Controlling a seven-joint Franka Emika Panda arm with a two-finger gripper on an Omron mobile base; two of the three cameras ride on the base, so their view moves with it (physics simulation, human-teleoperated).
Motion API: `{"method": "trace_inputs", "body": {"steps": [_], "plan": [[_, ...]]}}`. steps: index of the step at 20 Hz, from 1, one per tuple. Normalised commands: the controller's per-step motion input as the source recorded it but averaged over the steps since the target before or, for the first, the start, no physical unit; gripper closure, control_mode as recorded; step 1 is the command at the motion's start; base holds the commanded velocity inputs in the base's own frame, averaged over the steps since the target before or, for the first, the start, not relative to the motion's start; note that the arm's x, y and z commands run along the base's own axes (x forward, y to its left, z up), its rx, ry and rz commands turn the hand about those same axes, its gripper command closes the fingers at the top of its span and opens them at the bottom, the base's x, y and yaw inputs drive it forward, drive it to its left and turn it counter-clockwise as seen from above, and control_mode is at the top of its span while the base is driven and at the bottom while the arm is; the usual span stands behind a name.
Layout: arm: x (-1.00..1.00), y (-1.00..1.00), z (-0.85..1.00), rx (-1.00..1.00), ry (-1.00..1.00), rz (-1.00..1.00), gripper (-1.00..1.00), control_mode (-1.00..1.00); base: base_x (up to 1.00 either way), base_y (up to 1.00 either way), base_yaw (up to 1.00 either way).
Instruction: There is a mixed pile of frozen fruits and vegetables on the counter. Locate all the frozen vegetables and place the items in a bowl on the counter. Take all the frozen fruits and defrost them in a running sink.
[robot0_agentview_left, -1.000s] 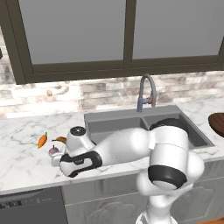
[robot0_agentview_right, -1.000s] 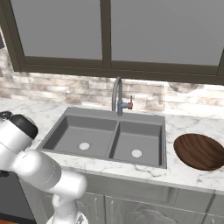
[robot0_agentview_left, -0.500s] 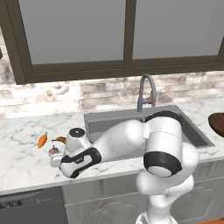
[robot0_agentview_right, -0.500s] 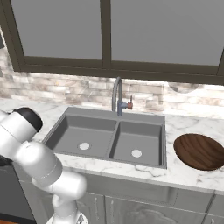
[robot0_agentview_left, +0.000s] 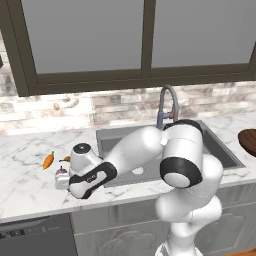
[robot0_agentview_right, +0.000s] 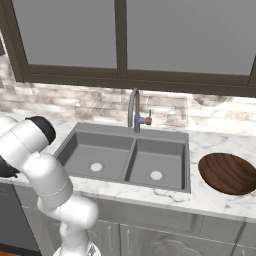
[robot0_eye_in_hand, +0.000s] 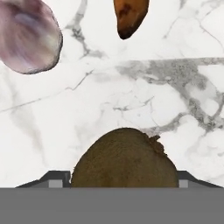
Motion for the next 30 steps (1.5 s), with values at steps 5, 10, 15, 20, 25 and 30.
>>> {"method": "trace_inputs", "body": {"steps": [5, 10, 15, 20, 25, 30], "plan": [[0.00, 0.00, -0.06, 0.00, 0.00, -0.01, 1.00, -1.00, 0.00, 0.00, 0.00], [0.00, 0.00, -0.01, 0.00, 0.00, -0.01, 1.00, -1.00, 0.00, 0.00, 0.00], [-0.14, -0.01, 0.05, 0.00, -0.06, -0.03, 1.00, -1.00, 0.00, 0.00, 0.00], [-0.32, -0.15, 0.26, 0.00, -0.14, -0.05, 1.00, -1.00, 0.00, 0.00, 0.00], [-0.36, -0.18, 0.40, 0.00, -0.18, -0.05, 1.00, -1.00, 0.00, 0.00, 0.00], [-0.25, -0.36, 0.56, 0.01, -0.09, -0.04, 1.00, -1.00, 0.00, 0.00, 0.00]]}}
